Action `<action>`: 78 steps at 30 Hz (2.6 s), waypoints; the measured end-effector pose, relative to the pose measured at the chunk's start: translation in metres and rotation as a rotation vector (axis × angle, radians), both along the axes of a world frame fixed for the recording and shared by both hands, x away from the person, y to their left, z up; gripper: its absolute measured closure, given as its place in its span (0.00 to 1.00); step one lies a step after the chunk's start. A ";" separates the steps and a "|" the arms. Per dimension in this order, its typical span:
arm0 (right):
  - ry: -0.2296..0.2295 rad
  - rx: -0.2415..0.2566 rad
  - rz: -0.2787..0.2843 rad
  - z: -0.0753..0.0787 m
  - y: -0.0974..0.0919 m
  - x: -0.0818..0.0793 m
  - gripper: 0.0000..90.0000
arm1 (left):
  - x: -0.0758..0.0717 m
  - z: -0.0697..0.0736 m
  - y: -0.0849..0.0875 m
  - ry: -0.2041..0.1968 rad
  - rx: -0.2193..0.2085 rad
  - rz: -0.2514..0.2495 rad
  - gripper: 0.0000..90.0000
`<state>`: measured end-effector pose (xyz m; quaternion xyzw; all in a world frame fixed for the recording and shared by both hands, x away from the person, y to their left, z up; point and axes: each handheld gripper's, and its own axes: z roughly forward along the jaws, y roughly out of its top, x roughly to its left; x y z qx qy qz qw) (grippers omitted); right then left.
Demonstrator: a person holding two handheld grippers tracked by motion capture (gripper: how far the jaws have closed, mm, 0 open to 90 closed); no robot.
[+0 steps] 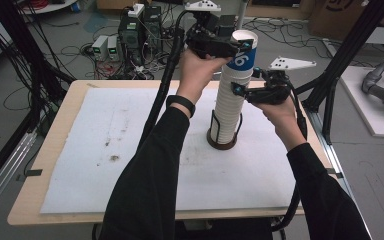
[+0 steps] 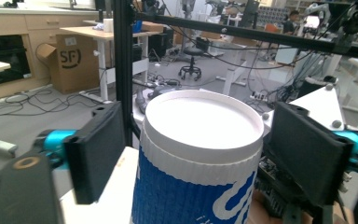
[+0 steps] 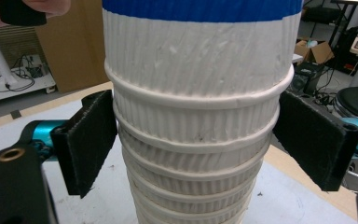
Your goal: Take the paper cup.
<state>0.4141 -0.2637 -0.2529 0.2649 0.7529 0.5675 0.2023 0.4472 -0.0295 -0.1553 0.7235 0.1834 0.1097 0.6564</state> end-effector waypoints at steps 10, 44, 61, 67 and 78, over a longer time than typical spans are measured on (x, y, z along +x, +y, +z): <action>-0.003 -0.001 -0.001 0.000 0.000 0.000 0.16 | 0.001 0.000 -0.002 -0.009 0.005 -0.012 0.33; -0.006 -0.004 -0.006 0.000 0.000 -0.001 0.16 | -0.020 0.050 0.014 -0.160 -0.135 0.022 0.34; -0.006 -0.007 -0.009 0.001 0.001 -0.002 0.16 | -0.046 0.070 0.058 -0.203 -0.150 0.021 0.34; -0.006 -0.010 -0.013 0.001 0.001 -0.002 0.16 | -0.064 0.069 0.079 -0.216 -0.129 0.025 0.34; -0.005 -0.010 -0.019 0.001 0.001 -0.003 0.16 | -0.096 0.041 0.106 -0.209 -0.057 0.034 0.34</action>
